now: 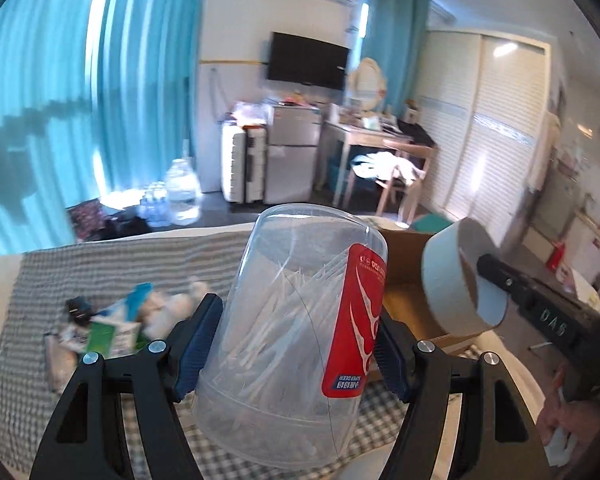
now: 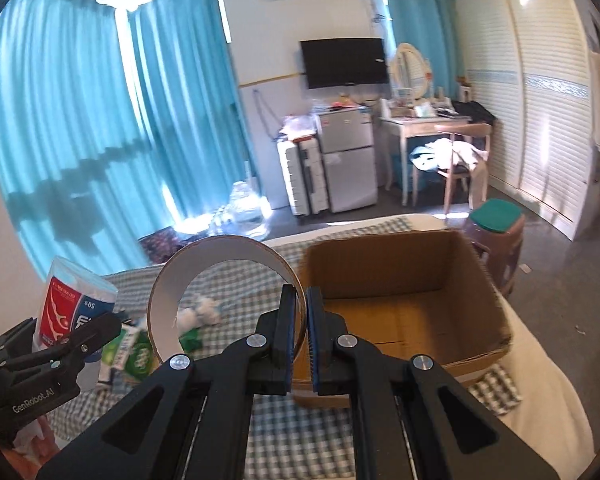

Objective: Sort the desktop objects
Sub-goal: 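Carry the swab container and tape roll into the cardboard box and release both, then return both tools to the cluttered items on the checked cloth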

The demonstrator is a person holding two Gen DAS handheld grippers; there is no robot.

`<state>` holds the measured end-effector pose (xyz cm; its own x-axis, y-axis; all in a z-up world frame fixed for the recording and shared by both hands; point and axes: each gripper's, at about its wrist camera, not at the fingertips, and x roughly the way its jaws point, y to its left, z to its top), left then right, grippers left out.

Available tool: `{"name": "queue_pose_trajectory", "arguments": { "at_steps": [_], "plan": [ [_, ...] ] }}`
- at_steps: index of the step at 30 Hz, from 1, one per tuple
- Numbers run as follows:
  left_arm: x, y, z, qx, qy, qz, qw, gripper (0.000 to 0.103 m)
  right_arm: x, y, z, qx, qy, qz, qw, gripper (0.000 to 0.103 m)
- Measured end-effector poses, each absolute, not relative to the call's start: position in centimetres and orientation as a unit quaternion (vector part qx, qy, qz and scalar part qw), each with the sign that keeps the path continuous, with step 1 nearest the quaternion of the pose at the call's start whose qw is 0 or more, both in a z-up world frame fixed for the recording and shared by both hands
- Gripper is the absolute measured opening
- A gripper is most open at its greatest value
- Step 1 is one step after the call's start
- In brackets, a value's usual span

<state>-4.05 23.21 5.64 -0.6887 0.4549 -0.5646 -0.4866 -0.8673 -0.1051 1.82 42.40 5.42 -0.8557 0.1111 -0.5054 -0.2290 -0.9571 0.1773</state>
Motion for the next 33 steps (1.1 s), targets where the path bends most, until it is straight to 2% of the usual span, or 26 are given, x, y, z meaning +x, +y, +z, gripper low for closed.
{"name": "queue_pose_trajectory", "arguments": {
  "at_steps": [7, 16, 19, 20, 21, 22, 23, 33],
  "plan": [
    [-5.9, 32.5, 4.3, -0.313, 0.051, 0.893, 0.319, 0.073, 0.0, 49.2, 2.6, -0.269, 0.138, 0.944, 0.134, 0.006],
    [-10.0, 39.5, -1.3, -0.365, 0.076, 0.866, 0.334, 0.073, -2.5, 55.9, -2.2, -0.315, 0.169, 0.917, 0.176, 0.006],
    [-10.1, 40.6, -2.6, -0.369, 0.09, 0.861, 0.338, 0.077, -2.7, 57.1, -3.2, -0.323, 0.186, 0.909, 0.188, 0.013],
    [-10.2, 40.8, -2.7, -0.37, 0.094, 0.86, 0.338, 0.082, -2.8, 57.4, -3.4, -0.324, 0.189, 0.907, 0.192, 0.022],
    [-10.1, 40.8, -2.7, -0.372, 0.096, 0.861, 0.333, 0.096, -2.7, 57.4, -3.4, -0.324, 0.192, 0.906, 0.194, 0.028],
    [-10.2, 40.7, -2.6, -0.374, 0.097, 0.863, 0.327, 0.103, -2.7, 57.6, -3.3, -0.322, 0.192, 0.905, 0.199, 0.044],
    [-10.2, 40.4, -2.3, -0.373, 0.094, 0.864, 0.326, 0.103, -2.5, 57.6, -3.1, -0.32, 0.19, 0.904, 0.21, 0.052],
    [-8.1, 33.2, 2.0, -0.359, 0.074, 0.883, 0.294, 0.103, 0.3, 53.5, 1.3, -0.281, 0.182, 0.923, 0.192, 0.052]
  ]
}}
